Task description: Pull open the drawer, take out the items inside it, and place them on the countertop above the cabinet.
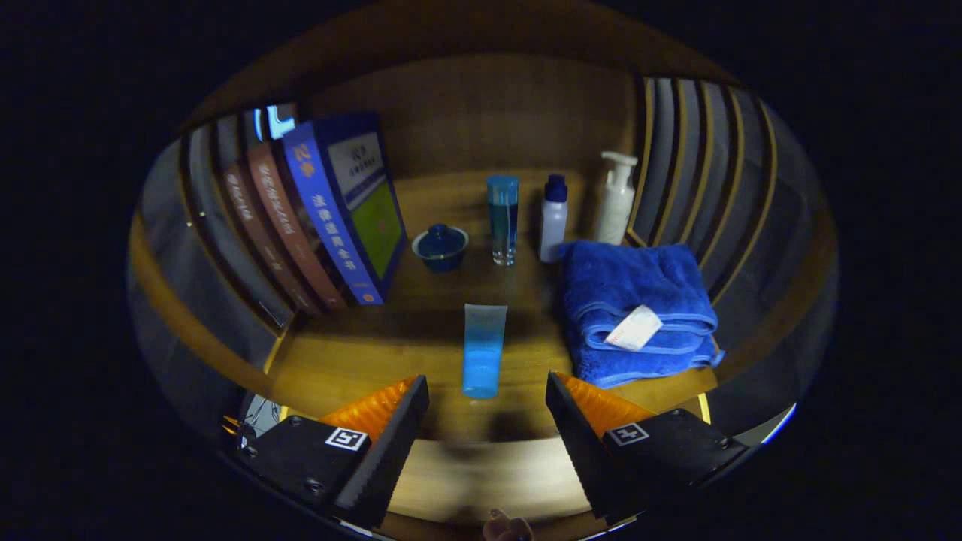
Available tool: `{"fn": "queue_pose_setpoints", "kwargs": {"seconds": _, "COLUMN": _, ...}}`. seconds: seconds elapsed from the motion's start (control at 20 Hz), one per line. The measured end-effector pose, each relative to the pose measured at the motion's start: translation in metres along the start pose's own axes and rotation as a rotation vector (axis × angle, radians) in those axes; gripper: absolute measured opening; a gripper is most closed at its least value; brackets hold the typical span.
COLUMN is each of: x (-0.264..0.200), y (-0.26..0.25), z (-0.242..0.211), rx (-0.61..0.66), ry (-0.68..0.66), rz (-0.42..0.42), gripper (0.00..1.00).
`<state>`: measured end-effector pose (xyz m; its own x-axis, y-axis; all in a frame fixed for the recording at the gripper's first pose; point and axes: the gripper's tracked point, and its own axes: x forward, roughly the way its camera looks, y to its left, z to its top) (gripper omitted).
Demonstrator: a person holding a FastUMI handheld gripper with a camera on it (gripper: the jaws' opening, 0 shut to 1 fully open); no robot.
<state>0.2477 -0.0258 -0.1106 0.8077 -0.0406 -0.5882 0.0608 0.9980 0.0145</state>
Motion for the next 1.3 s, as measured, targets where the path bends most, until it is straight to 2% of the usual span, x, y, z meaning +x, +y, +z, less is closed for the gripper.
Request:
{"fn": "queue_pose_setpoints", "kwargs": {"seconds": 0.3, "x": -0.105, "y": 0.005, "z": -0.006, "rx": -0.02, "ry": -0.265, "rz": 0.05, "gripper": 0.99}}
{"fn": "queue_pose_setpoints", "kwargs": {"seconds": 0.45, "x": -0.141, "y": 0.0, "z": -0.032, "rx": -0.011, "ry": -0.344, "rz": 0.054, "gripper": 0.99}}
{"fn": "queue_pose_setpoints", "kwargs": {"seconds": 0.6, "x": -0.168, "y": -0.009, "z": -0.083, "rx": -0.008, "ry": -0.4, "rz": 0.08, "gripper": 0.99}}
{"fn": "queue_pose_setpoints", "kwargs": {"seconds": 0.85, "x": -0.18, "y": -0.009, "z": -0.164, "rx": -0.04, "ry": -0.441, "rz": 0.098, "gripper": 0.99}}
{"fn": "queue_pose_setpoints", "kwargs": {"seconds": 1.0, "x": -0.177, "y": -0.014, "z": -0.195, "rx": -0.004, "ry": -0.451, "rz": 0.098, "gripper": 0.99}}
{"fn": "queue_pose_setpoints", "kwargs": {"seconds": 1.3, "x": -0.143, "y": -0.022, "z": -0.248, "rx": 0.001, "ry": -0.359, "rz": 0.062, "gripper": 0.99}}
